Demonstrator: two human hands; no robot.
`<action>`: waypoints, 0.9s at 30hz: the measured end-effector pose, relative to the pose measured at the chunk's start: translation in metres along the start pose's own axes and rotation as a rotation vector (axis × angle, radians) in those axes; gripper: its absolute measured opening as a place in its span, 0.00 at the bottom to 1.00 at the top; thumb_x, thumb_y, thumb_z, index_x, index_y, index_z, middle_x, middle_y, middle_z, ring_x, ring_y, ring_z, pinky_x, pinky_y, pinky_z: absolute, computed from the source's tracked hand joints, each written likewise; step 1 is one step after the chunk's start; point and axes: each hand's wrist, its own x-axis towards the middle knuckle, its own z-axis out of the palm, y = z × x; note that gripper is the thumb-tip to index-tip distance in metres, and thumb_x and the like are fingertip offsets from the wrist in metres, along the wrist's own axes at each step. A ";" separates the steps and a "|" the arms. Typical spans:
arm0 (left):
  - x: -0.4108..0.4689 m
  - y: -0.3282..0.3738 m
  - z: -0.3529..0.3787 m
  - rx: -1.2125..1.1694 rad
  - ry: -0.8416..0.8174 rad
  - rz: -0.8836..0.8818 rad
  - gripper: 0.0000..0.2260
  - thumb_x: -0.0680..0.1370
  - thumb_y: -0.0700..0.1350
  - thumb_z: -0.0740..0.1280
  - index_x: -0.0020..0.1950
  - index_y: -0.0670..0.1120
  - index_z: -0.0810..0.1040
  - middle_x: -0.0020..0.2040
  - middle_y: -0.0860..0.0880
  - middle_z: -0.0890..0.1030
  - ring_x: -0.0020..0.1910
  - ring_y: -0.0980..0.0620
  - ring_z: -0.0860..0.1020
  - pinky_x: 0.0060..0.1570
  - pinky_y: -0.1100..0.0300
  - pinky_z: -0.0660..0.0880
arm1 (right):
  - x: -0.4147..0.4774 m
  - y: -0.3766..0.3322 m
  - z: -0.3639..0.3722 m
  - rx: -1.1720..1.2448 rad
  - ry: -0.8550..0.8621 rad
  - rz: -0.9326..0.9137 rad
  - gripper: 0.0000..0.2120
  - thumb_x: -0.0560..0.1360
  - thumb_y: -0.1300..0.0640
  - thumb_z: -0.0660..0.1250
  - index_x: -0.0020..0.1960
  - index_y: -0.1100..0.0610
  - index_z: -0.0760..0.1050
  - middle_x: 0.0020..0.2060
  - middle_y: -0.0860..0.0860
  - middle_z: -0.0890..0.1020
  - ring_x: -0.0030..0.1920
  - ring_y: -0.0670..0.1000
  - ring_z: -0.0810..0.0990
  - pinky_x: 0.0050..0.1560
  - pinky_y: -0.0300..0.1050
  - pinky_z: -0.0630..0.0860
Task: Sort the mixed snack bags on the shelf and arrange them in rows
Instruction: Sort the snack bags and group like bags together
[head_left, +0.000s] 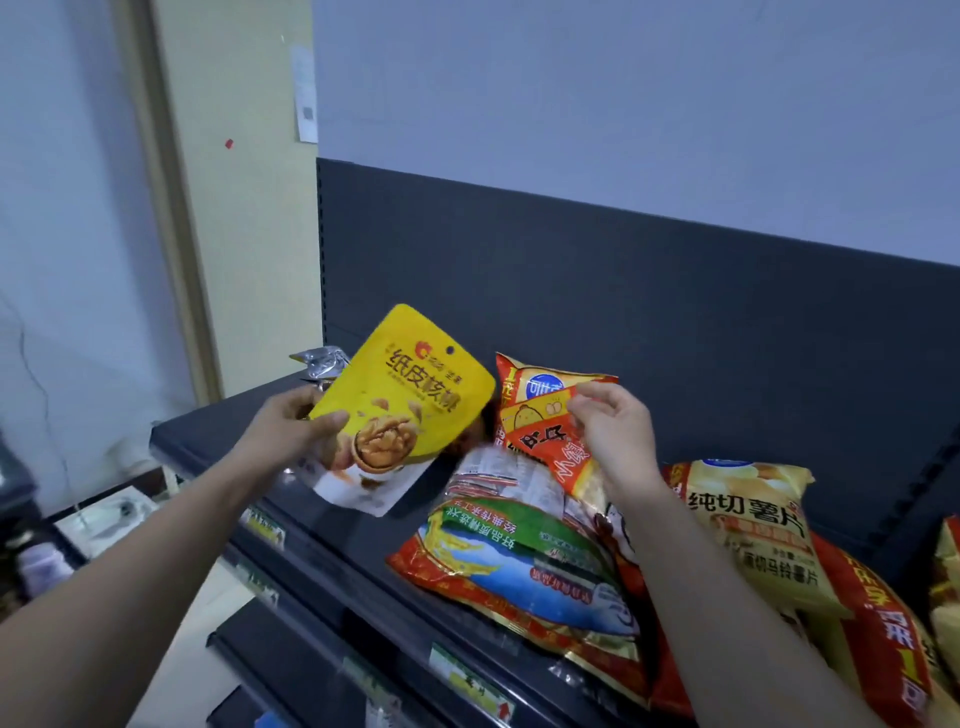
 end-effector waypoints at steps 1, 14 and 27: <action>0.002 -0.011 -0.008 -0.007 0.054 -0.030 0.04 0.77 0.35 0.68 0.44 0.37 0.73 0.28 0.44 0.76 0.25 0.51 0.75 0.26 0.64 0.70 | 0.002 0.007 0.002 -0.053 -0.008 0.017 0.07 0.78 0.60 0.65 0.54 0.51 0.77 0.51 0.48 0.81 0.55 0.49 0.79 0.58 0.48 0.76; 0.048 -0.060 -0.002 0.742 0.054 -0.197 0.38 0.64 0.64 0.75 0.66 0.46 0.68 0.61 0.43 0.76 0.58 0.42 0.76 0.54 0.45 0.75 | 0.022 0.055 0.033 -1.169 -0.050 0.024 0.31 0.71 0.38 0.69 0.70 0.50 0.67 0.73 0.56 0.65 0.71 0.59 0.64 0.69 0.58 0.63; 0.053 -0.037 0.030 1.022 0.026 0.026 0.38 0.69 0.61 0.72 0.73 0.51 0.60 0.69 0.43 0.65 0.70 0.40 0.64 0.64 0.43 0.66 | 0.019 0.058 0.016 -1.057 0.191 -0.328 0.09 0.78 0.56 0.63 0.51 0.54 0.82 0.43 0.56 0.84 0.45 0.59 0.80 0.36 0.46 0.69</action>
